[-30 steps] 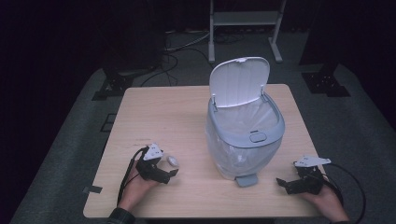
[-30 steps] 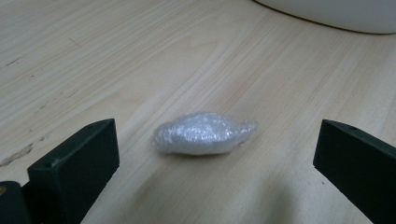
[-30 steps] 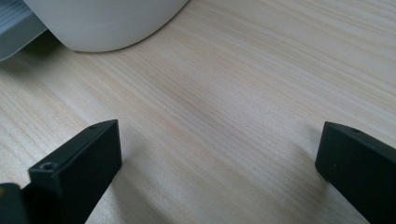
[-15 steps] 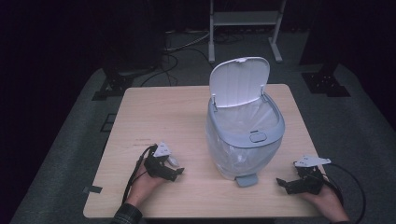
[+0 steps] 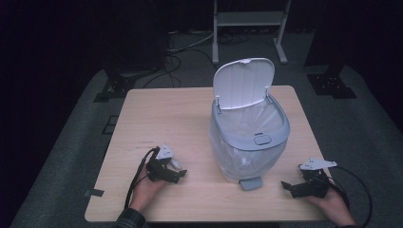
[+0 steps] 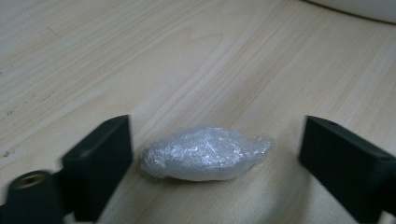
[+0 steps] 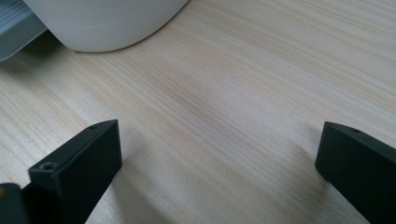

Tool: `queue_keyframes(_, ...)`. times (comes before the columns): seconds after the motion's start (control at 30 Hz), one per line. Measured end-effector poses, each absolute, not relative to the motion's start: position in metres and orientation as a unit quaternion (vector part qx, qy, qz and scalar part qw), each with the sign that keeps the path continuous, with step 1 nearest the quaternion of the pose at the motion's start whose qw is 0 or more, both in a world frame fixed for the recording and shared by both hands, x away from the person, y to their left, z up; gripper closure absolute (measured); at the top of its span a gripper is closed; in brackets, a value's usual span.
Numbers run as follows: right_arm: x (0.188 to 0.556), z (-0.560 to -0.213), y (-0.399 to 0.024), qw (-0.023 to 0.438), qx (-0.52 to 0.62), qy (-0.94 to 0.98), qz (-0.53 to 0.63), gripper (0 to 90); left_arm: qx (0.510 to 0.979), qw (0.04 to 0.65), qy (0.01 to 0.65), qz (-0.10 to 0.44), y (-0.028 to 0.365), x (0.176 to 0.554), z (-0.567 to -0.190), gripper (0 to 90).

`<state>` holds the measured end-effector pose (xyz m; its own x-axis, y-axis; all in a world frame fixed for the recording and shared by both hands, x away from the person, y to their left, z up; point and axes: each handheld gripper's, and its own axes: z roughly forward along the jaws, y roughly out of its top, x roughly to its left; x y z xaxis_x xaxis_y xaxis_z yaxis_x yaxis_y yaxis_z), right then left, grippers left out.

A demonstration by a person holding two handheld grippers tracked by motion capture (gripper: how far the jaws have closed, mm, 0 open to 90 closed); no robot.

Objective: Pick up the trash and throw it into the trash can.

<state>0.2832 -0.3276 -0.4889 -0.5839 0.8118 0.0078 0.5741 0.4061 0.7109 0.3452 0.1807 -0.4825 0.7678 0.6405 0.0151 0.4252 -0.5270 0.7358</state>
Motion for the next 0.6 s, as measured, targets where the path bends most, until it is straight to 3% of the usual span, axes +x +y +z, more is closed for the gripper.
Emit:
queue_keyframes(0.2, 0.2832, -0.4889, -0.3276, 0.172, 0.422, 0.821, 0.344, 0.0, 0.860, 0.376, 0.311, 0.146, 0.1815, 0.3451, -0.4822, 14.3)
queue_keyframes(0.23, 0.2832, -0.4890, -0.3276, 0.172, 0.422, 0.821, 0.344, 0.0, 0.858, 0.381, 0.311, 0.147, 0.1824, 0.3443, -0.4821, 16.7)
queue_keyframes(0.27, 0.2832, -0.4890, -0.3276, 0.172, 0.422, 0.821, 0.344, 0.0, 0.858, 0.383, 0.309, 0.148, 0.1836, 0.3435, -0.4817, 25.0)
queue_keyframes(0.37, 0.2832, -0.4889, -0.3276, 0.172, 0.422, 0.821, 0.345, 0.0, 0.855, 0.386, 0.311, 0.150, 0.1847, 0.3430, -0.4815, 26.8)
queue_keyframes(0.6, 0.2832, -0.4889, -0.3276, 0.172, 0.422, 0.820, 0.345, 0.0, 0.850, 0.393, 0.315, 0.154, 0.1881, 0.3418, -0.4811, 43.7)
